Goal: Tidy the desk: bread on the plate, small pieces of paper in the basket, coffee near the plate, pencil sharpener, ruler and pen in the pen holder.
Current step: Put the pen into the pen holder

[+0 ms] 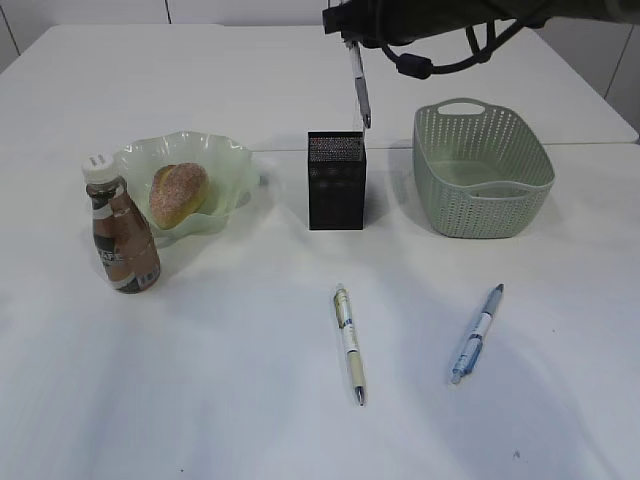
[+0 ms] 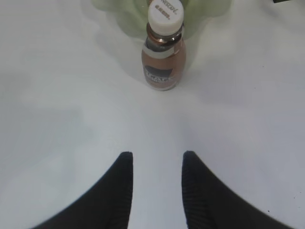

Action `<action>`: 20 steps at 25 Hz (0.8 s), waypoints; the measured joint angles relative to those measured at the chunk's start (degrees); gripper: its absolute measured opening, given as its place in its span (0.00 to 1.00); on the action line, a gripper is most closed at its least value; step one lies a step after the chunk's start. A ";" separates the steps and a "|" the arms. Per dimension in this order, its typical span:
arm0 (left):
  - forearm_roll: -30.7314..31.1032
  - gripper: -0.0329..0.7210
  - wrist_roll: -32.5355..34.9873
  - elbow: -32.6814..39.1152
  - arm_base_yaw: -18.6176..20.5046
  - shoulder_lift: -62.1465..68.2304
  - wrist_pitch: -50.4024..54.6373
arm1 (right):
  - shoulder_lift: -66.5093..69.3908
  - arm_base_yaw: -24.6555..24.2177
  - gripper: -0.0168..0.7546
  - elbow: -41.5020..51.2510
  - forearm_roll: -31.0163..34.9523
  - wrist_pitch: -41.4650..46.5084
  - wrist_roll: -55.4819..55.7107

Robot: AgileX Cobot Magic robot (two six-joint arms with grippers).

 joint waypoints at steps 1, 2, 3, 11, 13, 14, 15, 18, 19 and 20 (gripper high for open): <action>-0.04 0.36 0.00 0.00 0.00 0.00 0.00 | 0.08 0.13 0.12 0.11 0.26 -1.82 0.00; -0.04 0.36 0.00 0.00 0.00 0.00 0.00 | 0.08 0.20 0.12 0.11 0.37 -2.80 0.00; -0.04 0.36 0.00 0.00 0.00 0.00 0.00 | 0.08 0.35 0.12 0.11 0.51 -3.83 -0.10; -0.13 0.36 -0.10 0.00 0.00 0.00 -0.22 | 1.95 1.46 0.12 0.11 0.84 -9.43 -0.10; -0.13 0.36 -0.10 0.00 0.00 0.00 -0.25 | 2.95 1.84 0.12 0.11 0.84 -9.96 -0.10; -0.13 0.36 -0.10 0.00 0.00 0.00 -0.25 | 3.49 2.07 0.12 0.11 0.84 -10.50 -0.10; -0.13 0.36 -0.10 0.00 0.00 0.00 -0.25 | 4.25 2.46 0.12 0.11 0.84 -11.43 -0.10; -0.13 0.36 -0.10 0.00 0.00 0.00 -0.35 | 5.34 3.38 0.12 0.11 0.94 -12.79 -0.10; -0.13 0.36 -0.10 0.00 0.00 0.00 -0.46 | 5.72 3.77 0.12 0.11 0.91 -13.78 -0.10; -0.13 0.36 -0.10 0.00 0.00 0.00 -0.81 | 5.93 3.88 0.12 0.11 0.91 -14.54 -0.10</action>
